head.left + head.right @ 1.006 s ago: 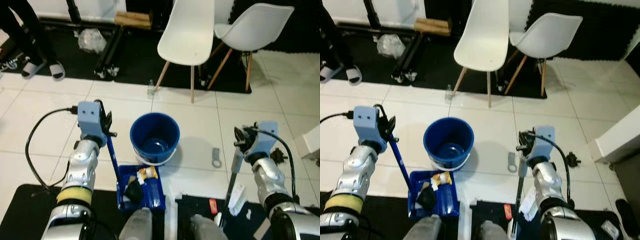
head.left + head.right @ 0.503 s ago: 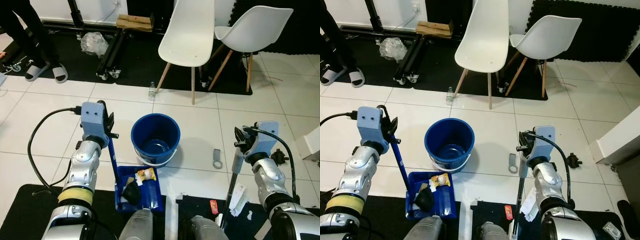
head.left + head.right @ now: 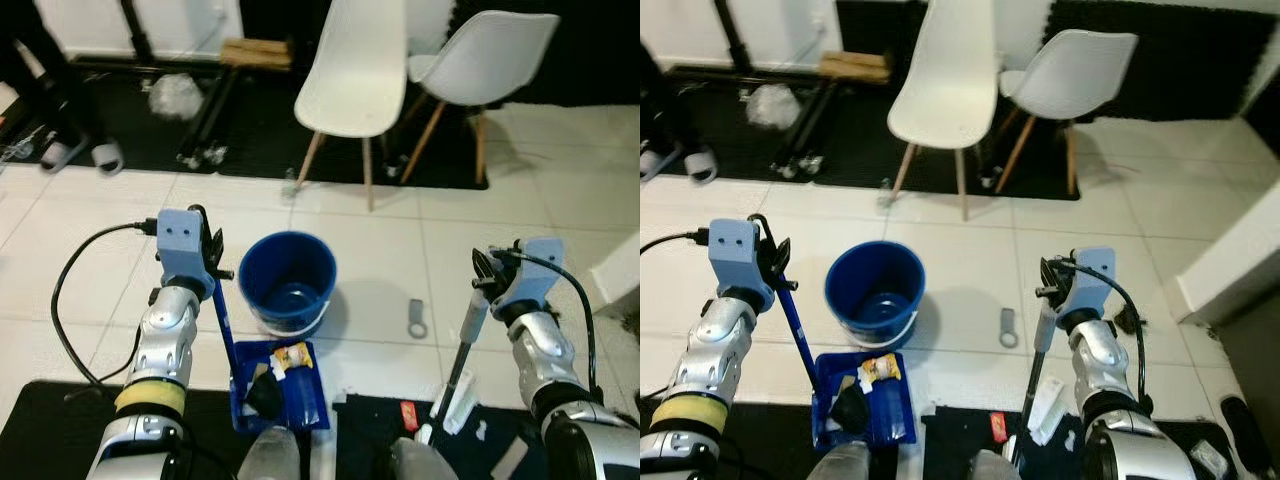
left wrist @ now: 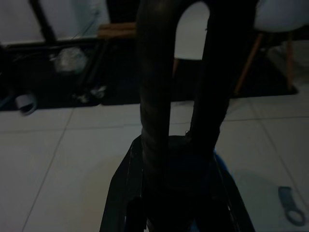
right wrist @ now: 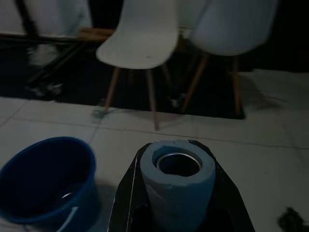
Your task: Sweep floor
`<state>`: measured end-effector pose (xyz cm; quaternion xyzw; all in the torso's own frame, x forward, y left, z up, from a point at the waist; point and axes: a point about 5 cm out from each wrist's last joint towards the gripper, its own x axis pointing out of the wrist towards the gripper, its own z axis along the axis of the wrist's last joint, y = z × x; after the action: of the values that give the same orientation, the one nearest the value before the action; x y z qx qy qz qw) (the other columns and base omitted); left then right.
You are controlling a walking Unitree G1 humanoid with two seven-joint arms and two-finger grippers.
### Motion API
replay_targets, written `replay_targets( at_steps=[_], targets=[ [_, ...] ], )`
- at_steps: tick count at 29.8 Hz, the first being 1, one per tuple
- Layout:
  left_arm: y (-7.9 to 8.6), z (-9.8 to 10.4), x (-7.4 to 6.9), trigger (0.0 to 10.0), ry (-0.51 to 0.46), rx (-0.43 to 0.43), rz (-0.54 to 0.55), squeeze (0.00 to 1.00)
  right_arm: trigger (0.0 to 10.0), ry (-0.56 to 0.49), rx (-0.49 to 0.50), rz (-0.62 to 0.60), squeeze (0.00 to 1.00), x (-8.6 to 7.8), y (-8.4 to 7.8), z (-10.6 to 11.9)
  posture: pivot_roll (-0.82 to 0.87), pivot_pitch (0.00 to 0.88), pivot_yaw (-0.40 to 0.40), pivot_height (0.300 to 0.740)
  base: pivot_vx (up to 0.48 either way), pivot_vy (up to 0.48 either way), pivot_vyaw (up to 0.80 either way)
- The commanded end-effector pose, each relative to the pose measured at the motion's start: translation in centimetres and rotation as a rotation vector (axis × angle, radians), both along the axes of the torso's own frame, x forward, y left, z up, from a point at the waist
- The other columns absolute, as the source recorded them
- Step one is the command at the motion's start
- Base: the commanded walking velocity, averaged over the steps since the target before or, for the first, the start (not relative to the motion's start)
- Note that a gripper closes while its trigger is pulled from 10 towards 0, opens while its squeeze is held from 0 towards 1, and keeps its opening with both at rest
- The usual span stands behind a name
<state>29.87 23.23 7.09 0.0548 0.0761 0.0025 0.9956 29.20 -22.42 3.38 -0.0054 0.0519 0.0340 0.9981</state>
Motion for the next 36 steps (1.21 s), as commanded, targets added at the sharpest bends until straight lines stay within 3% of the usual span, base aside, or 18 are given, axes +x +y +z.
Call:
replay_targets(
  at_steps=[1,7,11,13,20,36],
  targets=[
    [0.0,0.6,0.3,10.0,-0.029,0.023,-0.01,0.0,10.0,0.027,-0.003,0.001,0.0,-0.5,0.0,-0.6,0.18,0.0,-0.041,0.74,0.0,0.0,0.0],
    [0.9,0.9,0.2,10.0,-0.041,0.075,0.02,0.0,10.0,0.031,-0.004,0.004,0.0,-0.5,0.0,-0.6,0.18,0.0,-0.044,0.74,0.0,0.0,0.0],
    [3.0,1.3,0.2,10.0,-0.053,0.091,0.15,0.0,10.0,0.035,-0.004,0.006,0.0,-0.6,0.0,-0.7,0.18,0.0,-0.045,0.74,0.0,0.0,0.0],
    [4.4,2.2,0.2,10.0,-0.106,0.092,0.262,0.0,10.0,0.036,-0.004,0.007,0.0,-0.6,0.0,-0.7,0.18,0.0,-0.046,0.74,0.0,0.0,0.0],
    [6.6,3.9,0.0,10.0,-0.189,0.088,0.42,0.0,10.0,0.038,-0.009,0.009,0.0,-0.5,-0.1,-0.7,0.17,0.0,-0.045,0.74,0.0,0.0,0.0],
    [9.7,6.9,-0.4,10.0,-0.252,0.182,0.548,0.0,10.0,0.048,-0.019,0.019,0.0,-0.4,-0.2,-0.6,0.19,0.0,-0.048,0.74,0.0,0.0,0.0]
  ],
)
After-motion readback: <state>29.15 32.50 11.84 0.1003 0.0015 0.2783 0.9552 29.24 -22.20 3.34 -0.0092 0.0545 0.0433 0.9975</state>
